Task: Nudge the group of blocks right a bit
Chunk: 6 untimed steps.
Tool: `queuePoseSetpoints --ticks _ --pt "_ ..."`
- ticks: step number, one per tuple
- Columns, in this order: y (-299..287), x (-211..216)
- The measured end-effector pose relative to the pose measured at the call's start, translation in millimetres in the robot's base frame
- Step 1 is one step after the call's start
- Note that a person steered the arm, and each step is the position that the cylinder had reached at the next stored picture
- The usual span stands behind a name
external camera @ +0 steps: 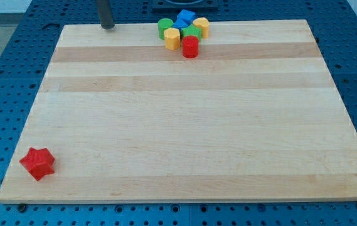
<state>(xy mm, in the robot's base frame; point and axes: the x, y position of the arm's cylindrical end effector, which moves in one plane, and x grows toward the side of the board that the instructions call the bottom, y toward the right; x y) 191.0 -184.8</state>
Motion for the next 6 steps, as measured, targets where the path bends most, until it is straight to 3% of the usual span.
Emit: queuePoseSetpoints --ticks 1,4,5,6 --pt "0 0" --pt "117 2" --pt "184 6" --pt "204 36"
